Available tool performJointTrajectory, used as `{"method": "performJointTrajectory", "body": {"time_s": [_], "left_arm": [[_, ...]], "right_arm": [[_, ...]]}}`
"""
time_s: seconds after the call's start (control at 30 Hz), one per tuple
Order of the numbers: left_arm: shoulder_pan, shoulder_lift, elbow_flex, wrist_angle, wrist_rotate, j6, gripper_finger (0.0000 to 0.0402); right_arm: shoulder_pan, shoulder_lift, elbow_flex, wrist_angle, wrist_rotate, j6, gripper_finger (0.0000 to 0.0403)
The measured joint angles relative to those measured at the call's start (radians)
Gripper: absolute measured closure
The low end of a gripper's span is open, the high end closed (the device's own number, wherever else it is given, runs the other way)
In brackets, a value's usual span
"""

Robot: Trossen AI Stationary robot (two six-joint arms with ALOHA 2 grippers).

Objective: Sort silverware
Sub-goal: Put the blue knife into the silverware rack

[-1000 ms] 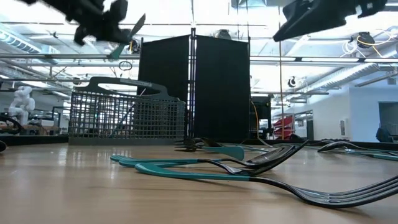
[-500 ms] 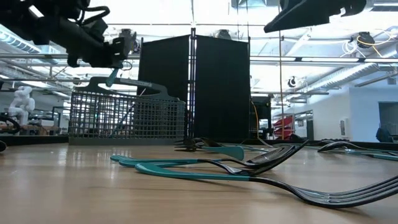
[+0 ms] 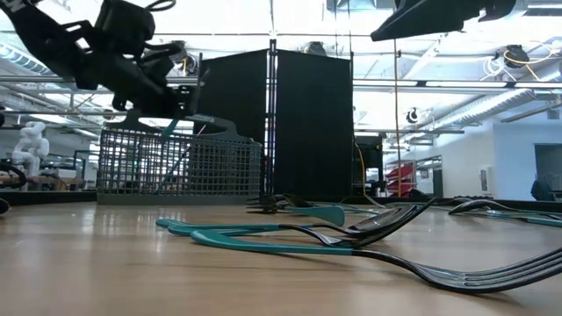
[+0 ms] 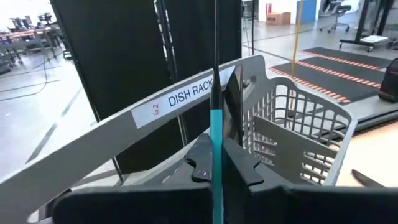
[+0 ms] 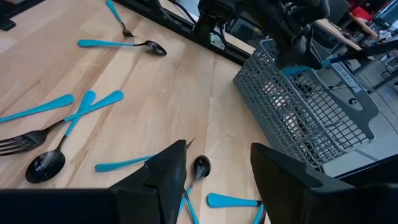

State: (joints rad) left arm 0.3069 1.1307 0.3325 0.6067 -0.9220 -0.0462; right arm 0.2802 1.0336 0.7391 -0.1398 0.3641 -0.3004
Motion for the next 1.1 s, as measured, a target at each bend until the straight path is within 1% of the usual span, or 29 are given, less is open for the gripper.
{"method": "performJointTrajectory", "body": {"time_s": [0.13,0.27,0.5,0.63,0.77,0.9,1.0,1.1], "left_arm": [[0.008,0.026,0.000,0.035,0.000,-0.002,0.0394],[0.008,0.028,0.000,0.032,0.000,-0.034,0.0393],[0.007,0.028,0.000,0.029,0.000,-0.023,0.0386],[0.007,0.028,0.000,0.016,0.000,-0.020,0.0351],[0.007,0.028,0.001,-0.022,0.000,-0.022,0.0297],[0.007,0.028,0.001,-0.025,0.000,-0.023,0.0248],[0.007,0.028,0.001,-0.023,0.000,-0.023,0.0230],[0.007,0.028,0.001,-0.014,0.000,-0.017,0.0225]], "right_arm": [[0.000,0.000,0.000,0.000,0.000,0.000,0.0229],[0.000,0.000,0.000,0.000,0.000,0.000,0.0229],[0.000,0.000,0.000,0.000,0.000,0.000,0.0229],[0.000,0.000,0.000,0.000,0.000,0.000,0.0229],[0.000,0.000,0.000,0.000,0.000,0.000,0.0229],[0.000,0.000,0.000,0.001,0.000,0.000,0.0229],[0.000,0.000,0.000,0.001,0.000,0.000,0.0229],[0.000,0.000,0.000,0.000,0.000,0.001,0.0229]]}}
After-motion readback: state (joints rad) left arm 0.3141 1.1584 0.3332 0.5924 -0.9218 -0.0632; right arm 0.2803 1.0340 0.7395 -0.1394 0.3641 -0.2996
